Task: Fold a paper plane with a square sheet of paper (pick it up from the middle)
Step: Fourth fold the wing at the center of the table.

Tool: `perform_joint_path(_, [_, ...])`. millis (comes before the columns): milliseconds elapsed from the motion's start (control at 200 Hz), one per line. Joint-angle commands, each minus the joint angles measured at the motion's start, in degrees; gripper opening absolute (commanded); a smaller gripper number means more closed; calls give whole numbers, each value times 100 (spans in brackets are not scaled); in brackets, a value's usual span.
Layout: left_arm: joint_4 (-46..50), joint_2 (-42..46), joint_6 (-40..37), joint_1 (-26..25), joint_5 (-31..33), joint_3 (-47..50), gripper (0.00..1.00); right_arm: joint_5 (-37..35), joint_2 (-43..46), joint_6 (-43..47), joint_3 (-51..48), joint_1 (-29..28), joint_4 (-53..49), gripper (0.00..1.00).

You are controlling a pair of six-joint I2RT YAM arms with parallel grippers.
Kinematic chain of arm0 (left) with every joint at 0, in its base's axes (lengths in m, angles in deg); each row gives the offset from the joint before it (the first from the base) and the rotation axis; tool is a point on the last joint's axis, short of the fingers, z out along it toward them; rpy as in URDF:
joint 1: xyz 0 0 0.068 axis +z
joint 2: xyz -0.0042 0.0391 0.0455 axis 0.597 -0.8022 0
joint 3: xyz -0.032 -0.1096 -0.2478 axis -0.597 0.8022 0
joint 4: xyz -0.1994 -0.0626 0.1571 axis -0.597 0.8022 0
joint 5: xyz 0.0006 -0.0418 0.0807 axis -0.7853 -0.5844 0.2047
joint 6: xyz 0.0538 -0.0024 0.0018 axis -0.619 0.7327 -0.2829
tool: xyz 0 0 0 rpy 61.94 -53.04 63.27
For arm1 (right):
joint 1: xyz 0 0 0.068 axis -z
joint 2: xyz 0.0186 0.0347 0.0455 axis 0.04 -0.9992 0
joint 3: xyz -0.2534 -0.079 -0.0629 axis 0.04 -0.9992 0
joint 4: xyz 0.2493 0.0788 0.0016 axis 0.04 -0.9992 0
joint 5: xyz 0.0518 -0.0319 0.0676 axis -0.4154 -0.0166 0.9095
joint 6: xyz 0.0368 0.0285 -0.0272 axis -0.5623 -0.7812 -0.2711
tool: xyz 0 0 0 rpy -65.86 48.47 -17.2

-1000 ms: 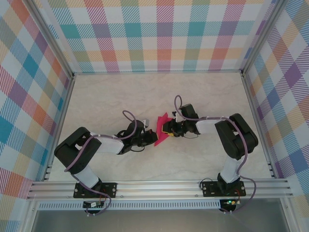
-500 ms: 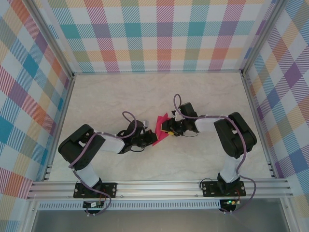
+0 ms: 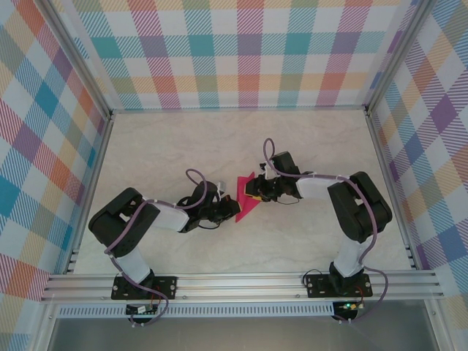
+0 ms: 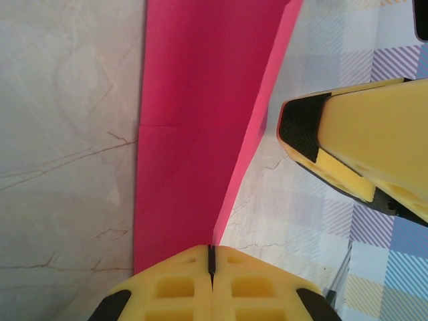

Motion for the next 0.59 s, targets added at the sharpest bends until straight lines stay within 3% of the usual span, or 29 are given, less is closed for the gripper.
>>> perform_joint_path(0, [-225,-65,235,88,-69,94,0,131,-217,101,114,13,161,32])
perform_joint_path(325, [-252,-123,267,113,-79,107,1,-102,-439,30,182,8,-50,41])
perform_joint_path(590, [-257,-114,250,141,-112,90,7,-456,-600,82,344,8,-634,42])
